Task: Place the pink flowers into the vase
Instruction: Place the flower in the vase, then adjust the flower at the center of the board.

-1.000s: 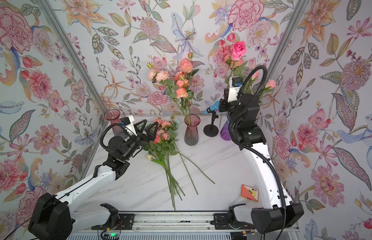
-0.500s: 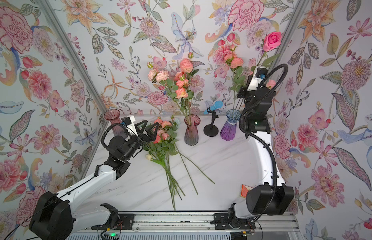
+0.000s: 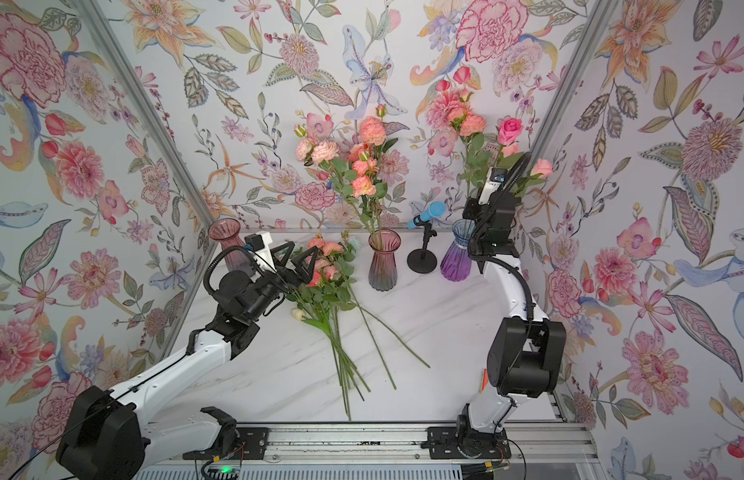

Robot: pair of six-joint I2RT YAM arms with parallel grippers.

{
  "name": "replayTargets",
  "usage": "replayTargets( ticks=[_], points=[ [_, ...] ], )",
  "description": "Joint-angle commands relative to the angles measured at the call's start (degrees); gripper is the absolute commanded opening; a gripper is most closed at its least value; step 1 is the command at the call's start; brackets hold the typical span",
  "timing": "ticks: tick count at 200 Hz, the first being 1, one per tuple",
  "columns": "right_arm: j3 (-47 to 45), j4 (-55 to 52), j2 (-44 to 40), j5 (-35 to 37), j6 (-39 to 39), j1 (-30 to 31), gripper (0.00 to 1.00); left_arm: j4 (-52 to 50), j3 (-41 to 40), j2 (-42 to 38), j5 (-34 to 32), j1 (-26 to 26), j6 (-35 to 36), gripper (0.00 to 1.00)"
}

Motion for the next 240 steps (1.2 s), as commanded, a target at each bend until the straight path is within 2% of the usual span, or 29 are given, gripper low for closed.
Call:
replayTargets(
  ticks=[1,6,17,34,49,88,105,147,205,240],
  points=[
    [-0.10,-1.41,0.82,0.91,1.89,0.15,0.15,-0.31,1.78,-0.59,0.10,-0.33,1.46,1.00],
    [-0.37,-1.67,0.77,1.15,2.08,0.15,0.17,-0.47,1.78,-0.54,0.01,-0.33,1.47,1.00],
    [-0.96,-2.06,0.58,1.55,2.54,0.18,0.30,-0.57,1.69,-0.56,0.05,-0.30,1.41,1.00],
    [-1.50,-2.93,-0.35,1.62,3.09,0.29,0.34,-0.73,1.38,-1.02,0.05,-0.19,1.46,1.00],
    [-2.26,-2.91,-1.60,1.89,3.28,0.41,0.45,-1.01,1.09,-1.69,-0.29,-0.19,1.65,1.00],
    [-2.82,-4.26,-4.52,3.05,3.80,1.22,0.64,-2.06,0.55,-2.89,-0.83,-0.17,2.52,1.00],
    [-2.97,-4.57,-5.40,3.43,3.58,1.98,0.78,-2.10,0.46,-3.12,-0.98,-0.13,2.77,1.00],
    [-2.73,-5.13,-6.25,3.99,2.67,3.02,1.00,-3.20,0.46,-4.22,-1.52,-0.08,4.04,1.00],
    [-3.09,-6.60,-9.56,4.90,2.42,5.14,1.00,-4.86,0.19,-5.92,-2.58,0.24,6.19,1.00],
    [-5.63,-9.08,-14.70,6.39,-1.57,10.99,0.99,-5.24,0.11,-6.33,-2.94,0.65,6.59,1.00]
  ],
)
